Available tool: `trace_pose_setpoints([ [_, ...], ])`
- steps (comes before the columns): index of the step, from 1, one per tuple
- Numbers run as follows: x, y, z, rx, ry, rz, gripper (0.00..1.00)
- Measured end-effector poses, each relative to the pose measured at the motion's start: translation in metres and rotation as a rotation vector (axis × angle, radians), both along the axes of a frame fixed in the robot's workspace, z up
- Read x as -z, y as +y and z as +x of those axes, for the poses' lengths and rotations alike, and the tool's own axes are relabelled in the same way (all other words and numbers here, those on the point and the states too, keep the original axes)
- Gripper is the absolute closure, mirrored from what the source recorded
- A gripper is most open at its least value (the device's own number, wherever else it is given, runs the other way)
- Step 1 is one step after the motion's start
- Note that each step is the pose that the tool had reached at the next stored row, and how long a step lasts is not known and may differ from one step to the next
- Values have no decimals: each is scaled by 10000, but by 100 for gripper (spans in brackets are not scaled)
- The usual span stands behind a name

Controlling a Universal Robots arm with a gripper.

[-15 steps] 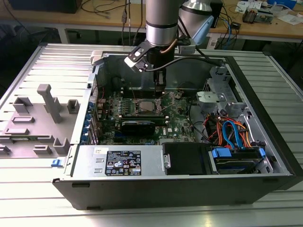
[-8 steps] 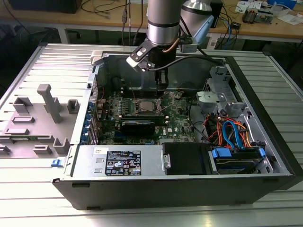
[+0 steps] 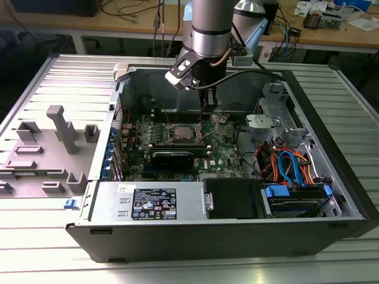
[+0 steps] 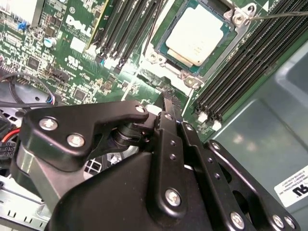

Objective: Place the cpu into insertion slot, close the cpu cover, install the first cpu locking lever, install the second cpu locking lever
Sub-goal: 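Close the cpu cover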

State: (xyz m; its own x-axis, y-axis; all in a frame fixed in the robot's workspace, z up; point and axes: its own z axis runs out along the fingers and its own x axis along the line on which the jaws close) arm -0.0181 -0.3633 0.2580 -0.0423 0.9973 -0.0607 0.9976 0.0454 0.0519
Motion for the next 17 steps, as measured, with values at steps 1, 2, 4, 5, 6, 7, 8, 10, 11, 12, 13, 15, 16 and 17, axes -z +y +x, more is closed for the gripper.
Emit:
trace_pose_setpoints([
  [1,0,0,8,-18,0,-4,89],
  [2,-10,0,8,-25,1,-6,89],
  [4,-29,0,12,-31,8,-4,89],
  [5,-41,0,17,-31,21,-4,89],
  [6,-47,0,24,-30,36,-3,89],
  [7,-52,1,35,-30,58,0,89],
  [8,-54,0,44,-30,78,0,89],
  [10,-57,0,69,-30,129,-4,89],
  [11,-58,0,96,-30,183,-6,89],
  [12,-57,0,106,-30,204,-4,89],
  [13,-57,0,117,-29,226,-3,89],
  [15,-57,0,121,-29,228,-2,89],
  [16,-57,0,122,-30,229,-2,89],
  [17,-57,0,123,-30,229,-2,89],
])
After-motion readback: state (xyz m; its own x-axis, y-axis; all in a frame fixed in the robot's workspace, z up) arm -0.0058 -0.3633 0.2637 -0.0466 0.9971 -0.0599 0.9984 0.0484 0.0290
